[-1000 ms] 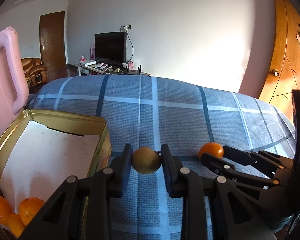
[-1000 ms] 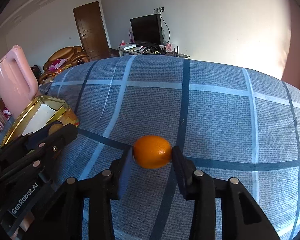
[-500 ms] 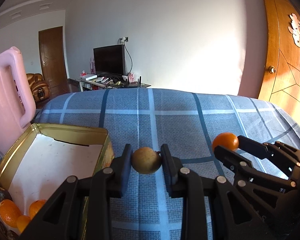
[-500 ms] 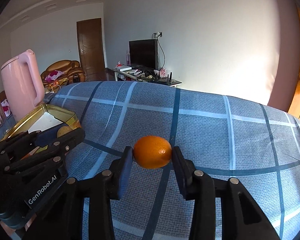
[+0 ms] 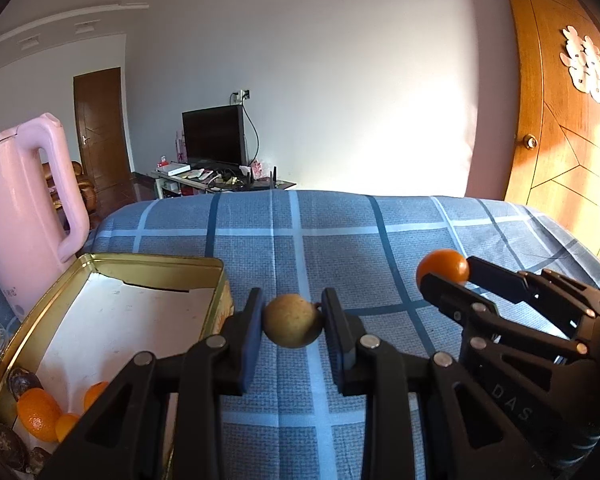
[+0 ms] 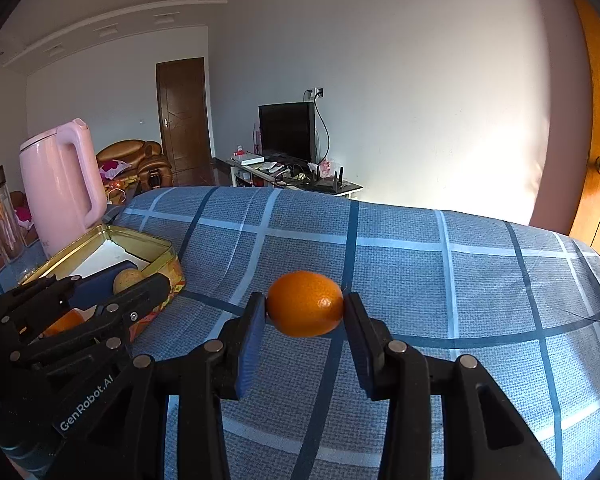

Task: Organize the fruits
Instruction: 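Lift and carry the orange with the right tool while the left tool carries the yellow fruit toward the tray, then lower and release the orange into the tray while the left tool releases the yellow fruit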

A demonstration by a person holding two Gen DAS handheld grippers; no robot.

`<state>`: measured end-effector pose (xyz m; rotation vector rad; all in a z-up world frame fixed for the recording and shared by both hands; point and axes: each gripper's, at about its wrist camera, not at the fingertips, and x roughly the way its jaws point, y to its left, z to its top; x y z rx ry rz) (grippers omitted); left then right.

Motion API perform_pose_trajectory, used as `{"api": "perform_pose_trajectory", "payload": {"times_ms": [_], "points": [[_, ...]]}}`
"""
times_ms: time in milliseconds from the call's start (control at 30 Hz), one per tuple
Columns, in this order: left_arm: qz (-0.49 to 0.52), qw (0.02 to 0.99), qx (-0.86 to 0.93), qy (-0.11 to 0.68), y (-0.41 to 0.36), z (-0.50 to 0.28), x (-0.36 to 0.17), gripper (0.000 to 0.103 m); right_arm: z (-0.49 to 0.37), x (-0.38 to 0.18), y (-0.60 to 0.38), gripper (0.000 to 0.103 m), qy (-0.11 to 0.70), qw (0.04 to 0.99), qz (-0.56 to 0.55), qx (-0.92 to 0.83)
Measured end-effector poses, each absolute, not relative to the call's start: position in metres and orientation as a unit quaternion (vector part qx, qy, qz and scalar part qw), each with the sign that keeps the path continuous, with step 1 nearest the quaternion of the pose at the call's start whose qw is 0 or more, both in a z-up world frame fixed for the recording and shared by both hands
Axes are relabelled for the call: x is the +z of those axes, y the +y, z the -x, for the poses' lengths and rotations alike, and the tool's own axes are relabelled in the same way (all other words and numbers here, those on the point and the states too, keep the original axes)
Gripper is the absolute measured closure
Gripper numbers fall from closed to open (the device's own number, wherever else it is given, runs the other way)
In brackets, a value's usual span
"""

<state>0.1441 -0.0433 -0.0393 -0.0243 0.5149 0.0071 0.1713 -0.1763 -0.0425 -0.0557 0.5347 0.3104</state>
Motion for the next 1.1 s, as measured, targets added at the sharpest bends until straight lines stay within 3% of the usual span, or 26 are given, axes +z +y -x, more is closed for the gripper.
{"api": "perform_pose_trajectory", "payload": {"times_ms": [1100], "points": [[0.062,0.972,-0.019,0.227,0.025,-0.058,-0.010,0.073,-0.092,0.001,-0.134,0.061,0.192,0.955,0.015,0.224]]}}
